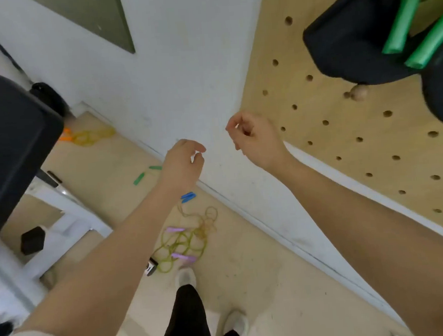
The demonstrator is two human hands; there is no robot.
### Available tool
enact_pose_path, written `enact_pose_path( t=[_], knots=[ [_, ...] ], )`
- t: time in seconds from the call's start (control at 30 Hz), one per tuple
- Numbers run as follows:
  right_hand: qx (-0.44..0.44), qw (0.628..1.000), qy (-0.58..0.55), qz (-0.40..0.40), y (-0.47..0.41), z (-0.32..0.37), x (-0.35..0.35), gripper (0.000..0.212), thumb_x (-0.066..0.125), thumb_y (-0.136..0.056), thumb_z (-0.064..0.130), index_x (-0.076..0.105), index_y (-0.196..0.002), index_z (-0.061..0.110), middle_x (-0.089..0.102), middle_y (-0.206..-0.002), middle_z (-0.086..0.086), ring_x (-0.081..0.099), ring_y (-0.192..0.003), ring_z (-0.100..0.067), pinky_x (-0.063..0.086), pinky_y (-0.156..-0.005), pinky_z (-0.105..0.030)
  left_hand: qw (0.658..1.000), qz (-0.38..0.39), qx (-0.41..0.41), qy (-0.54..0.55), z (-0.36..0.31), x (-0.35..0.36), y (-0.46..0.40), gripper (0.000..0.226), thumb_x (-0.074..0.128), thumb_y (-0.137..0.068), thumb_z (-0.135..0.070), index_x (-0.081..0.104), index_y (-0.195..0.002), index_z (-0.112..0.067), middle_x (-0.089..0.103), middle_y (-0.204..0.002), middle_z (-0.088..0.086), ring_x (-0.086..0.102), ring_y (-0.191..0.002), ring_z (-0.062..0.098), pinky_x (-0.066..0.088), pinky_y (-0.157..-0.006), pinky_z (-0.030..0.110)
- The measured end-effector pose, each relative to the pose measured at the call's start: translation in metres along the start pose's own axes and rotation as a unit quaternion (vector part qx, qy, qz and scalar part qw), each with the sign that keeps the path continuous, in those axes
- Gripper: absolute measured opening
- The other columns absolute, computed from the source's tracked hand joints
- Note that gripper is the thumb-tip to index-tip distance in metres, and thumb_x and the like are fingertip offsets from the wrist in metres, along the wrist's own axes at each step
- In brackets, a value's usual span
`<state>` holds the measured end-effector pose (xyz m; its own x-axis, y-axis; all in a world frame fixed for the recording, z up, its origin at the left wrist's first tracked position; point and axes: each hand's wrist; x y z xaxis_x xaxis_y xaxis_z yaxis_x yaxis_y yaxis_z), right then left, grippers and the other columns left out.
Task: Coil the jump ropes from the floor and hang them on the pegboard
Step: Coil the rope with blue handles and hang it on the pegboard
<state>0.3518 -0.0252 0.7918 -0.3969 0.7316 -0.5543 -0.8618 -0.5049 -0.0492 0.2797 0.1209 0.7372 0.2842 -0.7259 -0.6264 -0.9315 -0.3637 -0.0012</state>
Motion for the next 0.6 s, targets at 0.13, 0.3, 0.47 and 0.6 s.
enact_pose_path(
  t=[0.13, 0.3, 0.47, 0.6],
  knots=[
    [0.056, 0.994, 0.017, 0.094, -0.037, -0.041, 0.073, 0.015, 0.046, -0.090, 0.005, 0.056, -0.088, 0.016, 0.055, -0.061, -0.004, 0.051, -0.048, -0.006, 0.042, -0.050, -0.022, 0.997, 0.026, -0.077, -0.011, 0.078, 0.003, -0.018, 0.023, 0.047, -0.091, -0.002, 0.063, -0.108, -0.002, 0.058, -0.116, 0.013, 0.056, -0.100, 0.024, 0.030, -0.075, 0.011],
    [0.120, 0.982, 0.051, 0.140, -0.087, -0.132, 0.176, 0.019, 0.042, -0.090, 0.007, 0.057, -0.094, 0.019, 0.065, -0.078, -0.009, 0.051, -0.056, -0.013, 0.041, -0.056, -0.025, 0.980, 0.079, -0.178, -0.049, 0.197, 0.039, -0.056, 0.025, 0.046, -0.093, -0.007, 0.061, -0.113, -0.005, 0.056, -0.121, 0.012, 0.054, -0.105, 0.024, 0.030, -0.077, 0.018],
    [0.207, 0.955, 0.088, 0.195, -0.112, -0.259, 0.277, 0.024, 0.042, -0.091, 0.010, 0.056, -0.110, 0.012, 0.060, -0.096, -0.008, 0.054, -0.081, -0.021, 0.045, -0.071, -0.032, 0.957, 0.082, -0.271, -0.058, 0.324, 0.102, -0.087, 0.026, 0.047, -0.092, -0.009, 0.060, -0.115, -0.008, 0.060, -0.119, 0.008, 0.054, -0.106, 0.024, 0.030, -0.078, 0.017],
    [0.208, 0.923, 0.185, 0.267, -0.121, -0.375, 0.353, 0.031, 0.043, -0.091, 0.011, 0.053, -0.120, 0.013, 0.055, -0.120, -0.009, 0.053, -0.109, -0.025, 0.041, -0.096, -0.037, 0.937, 0.099, -0.328, -0.071, 0.430, 0.165, -0.102, 0.028, 0.047, -0.093, -0.011, 0.056, -0.119, -0.009, 0.059, -0.122, 0.006, 0.052, -0.112, 0.023, 0.032, -0.083, 0.020]
  ],
)
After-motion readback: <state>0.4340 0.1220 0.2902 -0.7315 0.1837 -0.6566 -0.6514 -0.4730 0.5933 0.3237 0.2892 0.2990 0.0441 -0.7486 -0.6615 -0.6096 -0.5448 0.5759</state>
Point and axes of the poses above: each hand's wrist, its own y-axis away from the middle knuckle, its own x-axis out of the palm, z = x × y
